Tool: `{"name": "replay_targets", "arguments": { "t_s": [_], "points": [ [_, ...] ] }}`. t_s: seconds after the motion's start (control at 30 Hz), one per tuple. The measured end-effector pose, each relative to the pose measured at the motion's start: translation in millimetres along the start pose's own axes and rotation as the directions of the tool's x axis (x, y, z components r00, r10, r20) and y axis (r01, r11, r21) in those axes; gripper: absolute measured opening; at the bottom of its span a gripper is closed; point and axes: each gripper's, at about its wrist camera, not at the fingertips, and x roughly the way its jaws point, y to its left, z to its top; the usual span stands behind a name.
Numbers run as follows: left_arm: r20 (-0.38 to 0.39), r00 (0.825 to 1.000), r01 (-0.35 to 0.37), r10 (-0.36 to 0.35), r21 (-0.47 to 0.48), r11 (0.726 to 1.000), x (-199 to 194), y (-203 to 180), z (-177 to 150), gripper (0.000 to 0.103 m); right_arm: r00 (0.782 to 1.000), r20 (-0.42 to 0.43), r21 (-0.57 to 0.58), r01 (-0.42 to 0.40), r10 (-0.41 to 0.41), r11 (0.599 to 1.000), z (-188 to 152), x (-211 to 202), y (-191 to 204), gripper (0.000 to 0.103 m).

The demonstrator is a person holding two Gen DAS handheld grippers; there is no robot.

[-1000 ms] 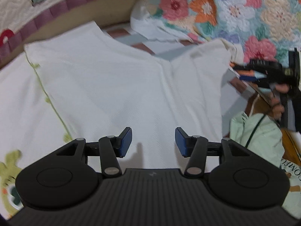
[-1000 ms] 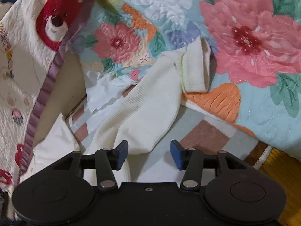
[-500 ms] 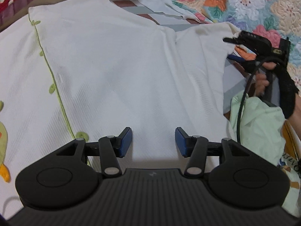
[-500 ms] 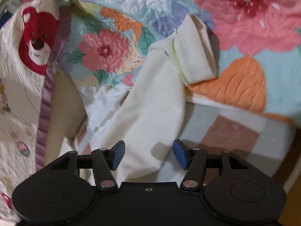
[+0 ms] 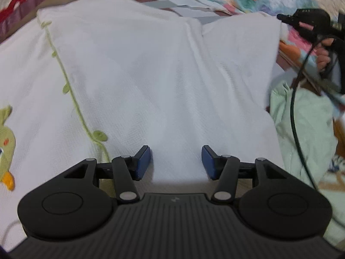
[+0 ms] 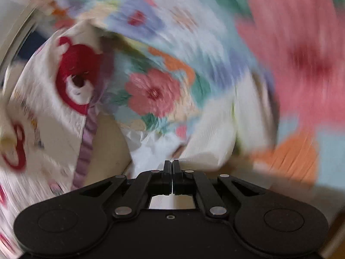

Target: Fold clothes

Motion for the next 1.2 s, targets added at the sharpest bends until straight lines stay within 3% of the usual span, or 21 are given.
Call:
{"name": "replay_targets", "arguments": {
  "t_s": [0.07, 0.13, 0.3, 0.4, 0.53, 0.63, 0.73, 0.83, 0.87, 0.9, 0.93, 0.97, 1.03, 1.2],
  "points": [
    [0.009, 1.0, 0.004, -0.004, 0.039, 0.999, -2, -7, 1, 0.052, 0.998, -0.009, -0.141, 0.058, -0.06, 0.988, 16, -18, 5, 0.003],
    [0.018, 1.0, 0.008, -0.009, 0.073, 0.997, -5, -13, 0, 0.052, 0.995, -0.017, -0.13, 0.095, -0.098, 0.987, 24, -27, -4, 0.003],
    [0.039, 0.999, 0.031, -0.036, 0.124, 0.992, -11, -20, -5, 0.053, 0.97, 0.065, -0.191, 0.243, -0.235, 0.951, 26, -48, -15, 0.002],
    [0.025, 0.999, 0.033, -0.036, 0.116, 0.993, -8, -18, -6, 0.053, 0.953, 0.021, -0.219, 0.299, -0.302, 0.929, 16, -42, -23, 0.002],
    [0.022, 0.999, 0.037, -0.04, 0.098, 0.994, -7, -16, -9, 0.056, 0.946, -0.001, -0.19, 0.319, -0.325, 0.928, 8, -37, -38, 0.002],
    [0.018, 0.999, 0.033, -0.035, 0.103, 0.994, -4, -16, -10, 0.056, 0.938, 0.014, -0.249, 0.34, -0.348, 0.907, 5, -33, -37, 0.001],
    [0.015, 0.999, 0.035, -0.037, 0.091, 0.995, -4, -15, -9, 0.057, 0.952, -0.057, -0.261, 0.278, -0.302, 0.925, 3, -24, -39, 0.002],
    [0.013, 0.999, 0.033, -0.034, 0.083, 0.996, -3, -15, -9, 0.059, 0.952, -0.121, -0.238, 0.246, -0.28, 0.94, 0, -18, -37, 0.01],
    [0.013, 0.999, 0.031, -0.032, 0.082, 0.996, -3, -15, -9, 0.059, 0.957, -0.113, -0.221, 0.238, -0.267, 0.946, 0, -20, -34, 0.012],
    [0.012, 1.0, 0.028, -0.029, 0.081, 0.996, -3, -15, -9, 0.061, 0.965, -0.07, -0.203, 0.235, -0.253, 0.951, 0, -27, -31, 0.021],
    [0.012, 1.0, 0.025, -0.026, 0.08, 0.997, -3, -15, -9, 0.062, 0.969, -0.026, -0.195, 0.236, -0.246, 0.952, 1, -33, -27, 0.054],
    [0.012, 1.0, 0.025, -0.026, 0.078, 0.997, -3, -16, -9, 0.062, 0.971, 0.017, -0.188, 0.237, -0.238, 0.953, 3, -39, -23, 0.072],
    [0.011, 1.0, 0.024, -0.025, 0.077, 0.997, -3, -16, -9, 0.062, 0.977, 0.055, -0.193, 0.215, -0.208, 0.957, 9, -43, -16, 0.072],
    [0.011, 1.0, 0.022, -0.023, 0.078, 0.997, -3, -16, -9, 0.062, 0.975, 0.024, -0.252, 0.218, -0.219, 0.943, 24, -28, -9, 0.072]
  ]
}}
